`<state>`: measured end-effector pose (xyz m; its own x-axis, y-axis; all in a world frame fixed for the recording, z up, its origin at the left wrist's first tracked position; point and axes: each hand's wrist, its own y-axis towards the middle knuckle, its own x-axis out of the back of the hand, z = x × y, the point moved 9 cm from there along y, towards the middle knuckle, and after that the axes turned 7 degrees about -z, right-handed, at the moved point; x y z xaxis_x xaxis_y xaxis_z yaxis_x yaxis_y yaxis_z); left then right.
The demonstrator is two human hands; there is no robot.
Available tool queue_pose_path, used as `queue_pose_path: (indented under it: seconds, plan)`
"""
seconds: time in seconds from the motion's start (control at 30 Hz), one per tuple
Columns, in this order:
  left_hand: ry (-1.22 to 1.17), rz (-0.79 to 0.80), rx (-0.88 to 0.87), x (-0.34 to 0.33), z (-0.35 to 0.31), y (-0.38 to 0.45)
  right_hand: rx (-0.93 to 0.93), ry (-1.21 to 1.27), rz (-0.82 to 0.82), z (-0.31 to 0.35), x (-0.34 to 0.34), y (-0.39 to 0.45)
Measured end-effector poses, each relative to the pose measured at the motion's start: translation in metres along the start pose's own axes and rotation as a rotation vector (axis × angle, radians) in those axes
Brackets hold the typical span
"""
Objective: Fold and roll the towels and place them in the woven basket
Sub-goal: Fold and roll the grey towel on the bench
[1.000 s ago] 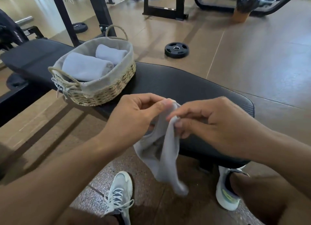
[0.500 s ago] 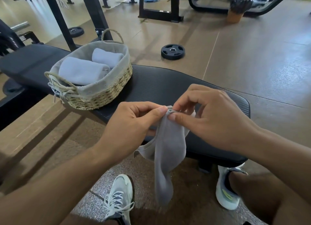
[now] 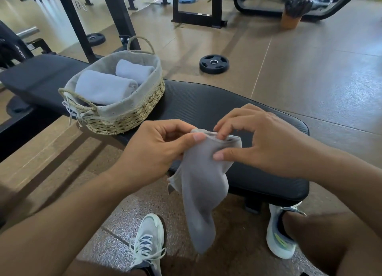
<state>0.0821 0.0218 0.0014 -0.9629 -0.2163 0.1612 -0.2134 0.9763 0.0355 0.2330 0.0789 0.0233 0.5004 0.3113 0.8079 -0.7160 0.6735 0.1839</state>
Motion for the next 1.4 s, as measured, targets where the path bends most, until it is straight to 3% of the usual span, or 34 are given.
queue_pose_path:
  seconds: [0.2, 0.47, 0.63, 0.87, 0.93, 1.1, 1.17, 1.3, 1.4]
  plan:
    - [0.021, -0.014, 0.007, 0.014, 0.001, 0.011, -0.066, -0.131, 0.173, -0.024, -0.004, -0.002]
    - [0.236, -0.106, 0.013, 0.042, 0.011, 0.025, -0.129, 0.301, -0.089, -0.017, 0.027, -0.003]
    - [0.259, -0.03, 0.0, 0.034, 0.012, 0.022, -0.113, 0.29, -0.158, -0.022, 0.023, 0.0]
    - [0.304, 0.082, -0.071, 0.01, 0.007, 0.016, -0.149, 0.024, 0.113, -0.017, -0.02, -0.007]
    - [0.299, 0.082, -0.079, 0.009, 0.005, 0.016, -0.129, 0.002, 0.104, -0.014, -0.023, -0.006]
    - [0.451, -0.015, -0.168, 0.019, -0.01, 0.019, -0.112, 0.087, 0.075, 0.0, -0.019, -0.008]
    - [0.468, 0.036, -0.123, 0.017, -0.01, 0.017, -0.099, 0.134, 0.117, 0.008, -0.025, -0.012]
    - [0.273, 0.215, 0.114, -0.001, 0.003, 0.001, -0.084, 0.212, 0.187, 0.024, -0.045, -0.022]
    - [0.362, 0.146, 0.041, -0.001, -0.002, -0.001, -0.128, 0.382, 0.345, 0.036, -0.066, -0.031]
